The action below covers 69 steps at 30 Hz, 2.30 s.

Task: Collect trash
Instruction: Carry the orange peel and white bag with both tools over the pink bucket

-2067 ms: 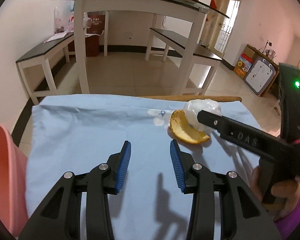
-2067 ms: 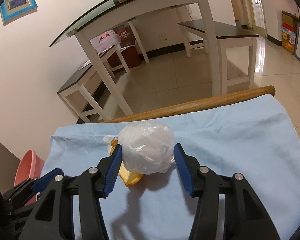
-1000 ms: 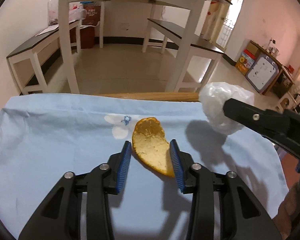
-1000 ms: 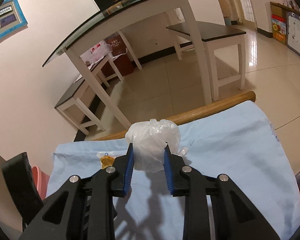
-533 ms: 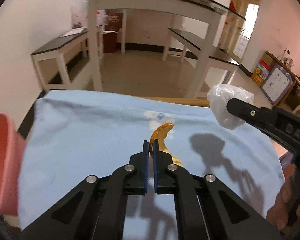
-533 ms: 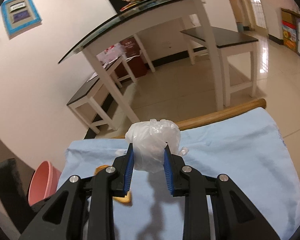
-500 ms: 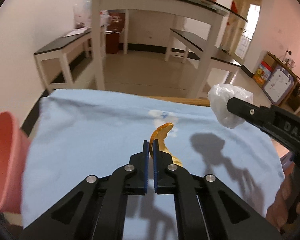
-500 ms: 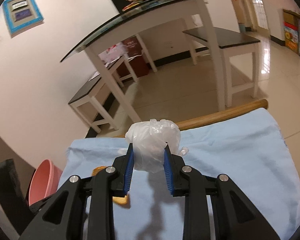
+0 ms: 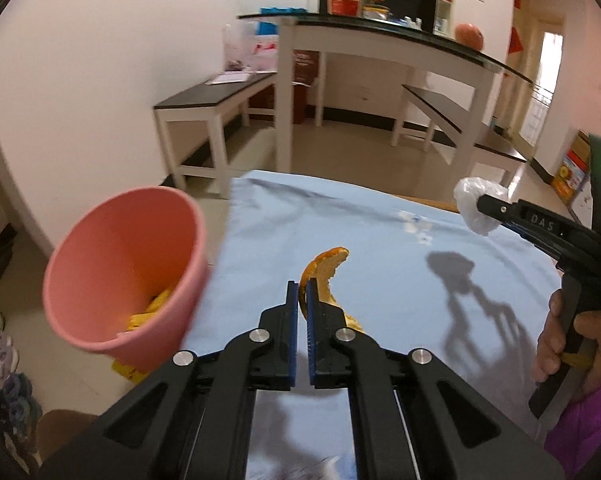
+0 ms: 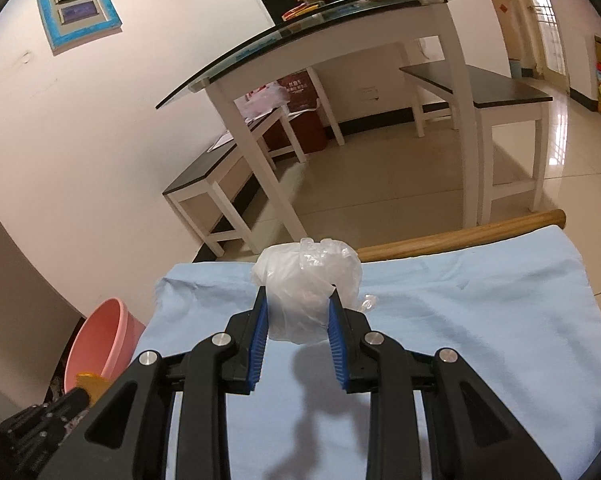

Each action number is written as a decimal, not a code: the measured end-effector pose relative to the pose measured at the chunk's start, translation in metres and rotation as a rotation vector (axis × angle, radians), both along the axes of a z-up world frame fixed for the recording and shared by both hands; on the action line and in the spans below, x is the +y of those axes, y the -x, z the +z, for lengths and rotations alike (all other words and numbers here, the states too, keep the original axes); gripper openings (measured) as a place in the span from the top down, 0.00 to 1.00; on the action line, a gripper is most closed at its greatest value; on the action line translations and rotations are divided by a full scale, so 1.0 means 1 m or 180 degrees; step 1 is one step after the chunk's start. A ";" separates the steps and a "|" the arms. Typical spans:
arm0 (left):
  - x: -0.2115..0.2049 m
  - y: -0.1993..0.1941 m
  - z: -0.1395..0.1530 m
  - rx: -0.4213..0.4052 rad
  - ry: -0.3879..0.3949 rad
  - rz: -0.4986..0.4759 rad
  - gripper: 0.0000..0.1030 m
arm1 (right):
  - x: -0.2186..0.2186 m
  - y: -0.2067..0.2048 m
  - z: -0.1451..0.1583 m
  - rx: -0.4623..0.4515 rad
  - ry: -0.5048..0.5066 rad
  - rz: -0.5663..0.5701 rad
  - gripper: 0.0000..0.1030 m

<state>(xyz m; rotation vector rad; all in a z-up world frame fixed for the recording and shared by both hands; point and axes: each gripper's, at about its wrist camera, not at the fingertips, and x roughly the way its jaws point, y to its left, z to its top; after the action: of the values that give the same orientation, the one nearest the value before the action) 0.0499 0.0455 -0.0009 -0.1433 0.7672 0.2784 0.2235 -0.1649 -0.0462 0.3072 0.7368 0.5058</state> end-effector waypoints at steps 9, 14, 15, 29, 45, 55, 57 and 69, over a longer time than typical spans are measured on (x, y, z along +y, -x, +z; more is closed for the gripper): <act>-0.001 0.016 0.015 -0.0095 -0.0103 0.0127 0.97 | 0.003 0.003 0.002 -0.0014 -0.0113 0.0135 0.74; -0.003 0.014 0.013 -0.0069 -0.0090 0.0119 0.97 | 0.002 0.004 0.006 -0.0074 -0.0116 0.0137 0.74; -0.003 0.014 0.014 -0.0072 -0.0091 0.0116 0.97 | 0.001 0.004 0.007 -0.0075 -0.0115 0.0133 0.74; -0.005 0.006 0.010 -0.0084 -0.0138 0.0013 0.97 | 0.008 0.009 0.006 -0.0070 -0.0166 0.0270 0.74; 0.008 0.017 0.015 -0.0202 -0.0075 0.0194 0.97 | 0.022 0.019 0.007 -0.0068 -0.0210 0.0531 0.74; 0.031 0.045 0.035 -0.0366 -0.0090 0.0148 0.97 | 0.039 0.056 0.023 -0.0337 0.0017 0.0527 0.74; 0.041 0.047 0.037 -0.0413 -0.0100 0.0123 0.97 | 0.044 0.066 0.028 -0.0371 0.0080 0.0514 0.74; 0.109 0.062 0.025 -0.0474 0.0089 0.0380 0.97 | 0.120 0.134 0.062 -0.0636 0.0156 0.0755 0.74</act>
<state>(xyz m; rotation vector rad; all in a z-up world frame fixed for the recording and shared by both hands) -0.0124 0.1542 0.0246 -0.2342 0.6160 0.3664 0.0896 -0.0452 0.0154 0.1208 0.5926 0.7307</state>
